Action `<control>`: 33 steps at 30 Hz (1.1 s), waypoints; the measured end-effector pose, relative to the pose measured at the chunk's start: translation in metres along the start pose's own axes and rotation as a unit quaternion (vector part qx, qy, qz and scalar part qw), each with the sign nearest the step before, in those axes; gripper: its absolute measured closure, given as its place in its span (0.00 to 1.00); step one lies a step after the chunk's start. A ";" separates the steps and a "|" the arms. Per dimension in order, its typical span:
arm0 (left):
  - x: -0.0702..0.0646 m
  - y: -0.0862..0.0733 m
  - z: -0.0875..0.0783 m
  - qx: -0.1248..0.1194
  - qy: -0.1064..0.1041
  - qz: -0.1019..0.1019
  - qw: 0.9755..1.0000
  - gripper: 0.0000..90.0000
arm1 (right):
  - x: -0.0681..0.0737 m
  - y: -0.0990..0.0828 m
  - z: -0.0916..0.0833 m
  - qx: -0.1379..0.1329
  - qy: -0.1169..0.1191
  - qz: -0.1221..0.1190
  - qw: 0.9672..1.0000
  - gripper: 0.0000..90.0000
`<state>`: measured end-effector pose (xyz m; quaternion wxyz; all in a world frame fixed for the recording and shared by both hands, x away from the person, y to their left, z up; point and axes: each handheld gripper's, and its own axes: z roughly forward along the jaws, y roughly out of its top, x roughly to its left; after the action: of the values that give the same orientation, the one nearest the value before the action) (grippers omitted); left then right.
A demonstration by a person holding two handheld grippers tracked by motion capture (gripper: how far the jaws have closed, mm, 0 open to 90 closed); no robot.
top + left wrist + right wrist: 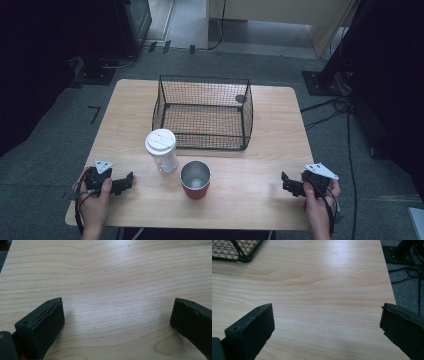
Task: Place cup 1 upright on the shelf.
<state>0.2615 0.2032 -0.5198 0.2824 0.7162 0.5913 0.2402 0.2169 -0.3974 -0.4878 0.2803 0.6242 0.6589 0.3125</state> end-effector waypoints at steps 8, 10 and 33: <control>0.000 0.000 0.000 0.000 0.000 0.000 1.000 0.00 | 0.026 0.015 -0.006 -0.014 0.030 -0.016 0.999 0.00; 0.000 0.000 0.000 0.000 0.000 0.000 1.000 0.00 | 0.032 0.018 -0.008 -0.016 0.037 -0.020 0.999 0.00; 0.000 0.000 0.000 0.000 0.000 0.000 1.000 0.00 | 0.087 0.039 -0.022 -0.038 0.093 -0.058 0.993 0.00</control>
<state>0.2616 0.2032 -0.5198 0.2827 0.7159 0.5914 0.2404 0.2199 -0.3108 -0.4423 0.2588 0.5423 0.7047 0.3773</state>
